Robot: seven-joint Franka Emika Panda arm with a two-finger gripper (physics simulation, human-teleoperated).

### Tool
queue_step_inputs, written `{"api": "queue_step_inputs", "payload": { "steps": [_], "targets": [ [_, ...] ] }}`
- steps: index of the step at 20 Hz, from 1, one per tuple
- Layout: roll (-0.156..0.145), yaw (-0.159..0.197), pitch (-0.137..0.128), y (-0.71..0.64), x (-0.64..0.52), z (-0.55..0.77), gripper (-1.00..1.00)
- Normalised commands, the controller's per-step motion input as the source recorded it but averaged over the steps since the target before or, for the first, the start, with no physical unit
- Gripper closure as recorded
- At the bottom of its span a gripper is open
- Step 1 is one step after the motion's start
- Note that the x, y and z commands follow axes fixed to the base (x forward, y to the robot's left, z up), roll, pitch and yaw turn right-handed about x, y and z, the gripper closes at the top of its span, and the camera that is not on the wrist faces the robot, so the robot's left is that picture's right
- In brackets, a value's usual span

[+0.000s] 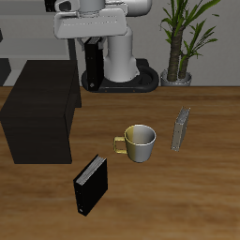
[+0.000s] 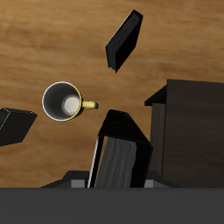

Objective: Place the left black book upright on top of the shelf

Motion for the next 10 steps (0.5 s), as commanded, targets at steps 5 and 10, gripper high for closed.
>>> {"api": "queue_step_inputs", "payload": {
  "steps": [5, 10],
  "targets": [
    [-0.015, -0.039, 0.032, -0.67, -0.05, 0.03, 1.0],
    [-0.05, -0.026, 0.013, -0.61, -0.05, 0.04, 1.0]
  ]
}}
